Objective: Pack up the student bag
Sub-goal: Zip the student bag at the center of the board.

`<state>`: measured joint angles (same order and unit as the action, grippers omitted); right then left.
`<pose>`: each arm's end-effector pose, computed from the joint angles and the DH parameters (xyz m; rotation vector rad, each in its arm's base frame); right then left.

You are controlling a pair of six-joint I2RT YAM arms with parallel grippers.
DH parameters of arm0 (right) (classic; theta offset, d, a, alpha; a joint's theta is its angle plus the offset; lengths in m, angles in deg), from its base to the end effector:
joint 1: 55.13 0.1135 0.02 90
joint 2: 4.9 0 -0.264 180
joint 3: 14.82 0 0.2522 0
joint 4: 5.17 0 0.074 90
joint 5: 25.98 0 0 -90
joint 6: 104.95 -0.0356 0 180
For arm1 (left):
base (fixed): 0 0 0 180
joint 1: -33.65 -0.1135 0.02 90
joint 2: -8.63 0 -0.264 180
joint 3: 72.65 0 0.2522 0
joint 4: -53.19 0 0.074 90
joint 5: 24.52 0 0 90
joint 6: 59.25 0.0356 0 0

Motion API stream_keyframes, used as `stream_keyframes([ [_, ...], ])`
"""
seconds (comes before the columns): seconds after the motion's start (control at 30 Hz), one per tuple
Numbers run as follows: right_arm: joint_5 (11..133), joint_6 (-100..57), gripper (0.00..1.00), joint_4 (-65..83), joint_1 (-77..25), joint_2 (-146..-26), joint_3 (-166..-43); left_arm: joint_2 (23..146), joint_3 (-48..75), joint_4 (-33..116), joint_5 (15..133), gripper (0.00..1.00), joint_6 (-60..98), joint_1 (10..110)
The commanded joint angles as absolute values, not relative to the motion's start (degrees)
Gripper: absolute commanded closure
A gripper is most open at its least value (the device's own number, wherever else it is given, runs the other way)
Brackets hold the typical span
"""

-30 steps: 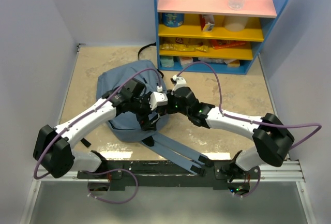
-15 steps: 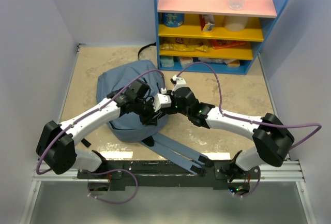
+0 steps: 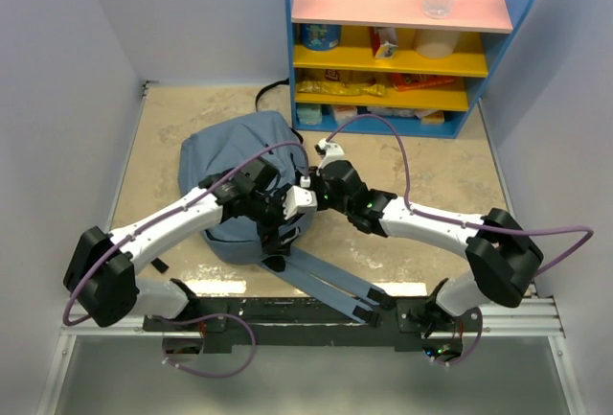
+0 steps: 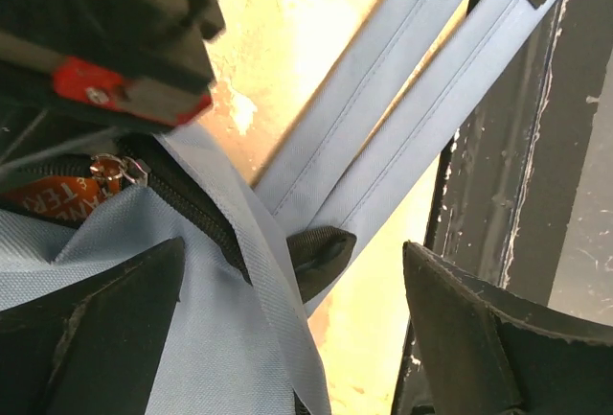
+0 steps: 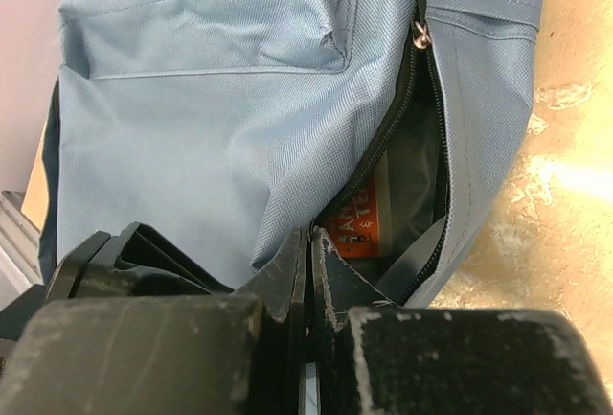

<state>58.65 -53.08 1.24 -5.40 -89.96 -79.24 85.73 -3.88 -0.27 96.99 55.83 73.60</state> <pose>0.2163 0.2502 0.2378 -0.1560 2.1471 0.8413 0.1873 -0.1812 0.2423 1.5597 2.1025 -0.8154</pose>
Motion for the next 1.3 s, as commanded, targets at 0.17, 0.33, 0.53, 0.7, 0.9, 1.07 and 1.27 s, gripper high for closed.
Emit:
stream_keyframes([
  [0.17,56.2,-52.65,1.0,-1.34,-5.83,-88.66,-80.7,83.33,-4.75,2.43,96.5,0.0,53.34,73.99],
  [0.33,56.02,-52.65,1.0,-1.25,-5.83,-88.75,-80.88,85.97,-3.17,1.38,96.51,1.0,53.17,74.08],
  [0.53,56.02,-52.56,1.0,-1.43,-5.83,-88.57,-80.79,83.87,-3.86,1.9,96.59,1.0,52.9,74.08],
  [0.7,55.31,-51.16,1.0,-1.25,-6.18,-89.71,-82.37,82.37,-3.69,-0.29,99.66,1.0,55.44,74.08],
  [0.9,55.23,-47.91,1.0,-0.29,-8.55,-92.88,-86.59,82.99,-2.46,-7.85,103.45,1.0,60.98,74.08],
  [1.07,54.88,-44.93,1.0,0.59,-11.01,-94.72,-89.4,80.43,-2.55,-10.13,103.62,1.0,63.88,74.08],
  [1.27,54.26,-43.07,1.0,0.95,-13.38,-97.18,-92.3,80.69,-1.5,-14.53,104.06,1.0,68.1,74.0],
])
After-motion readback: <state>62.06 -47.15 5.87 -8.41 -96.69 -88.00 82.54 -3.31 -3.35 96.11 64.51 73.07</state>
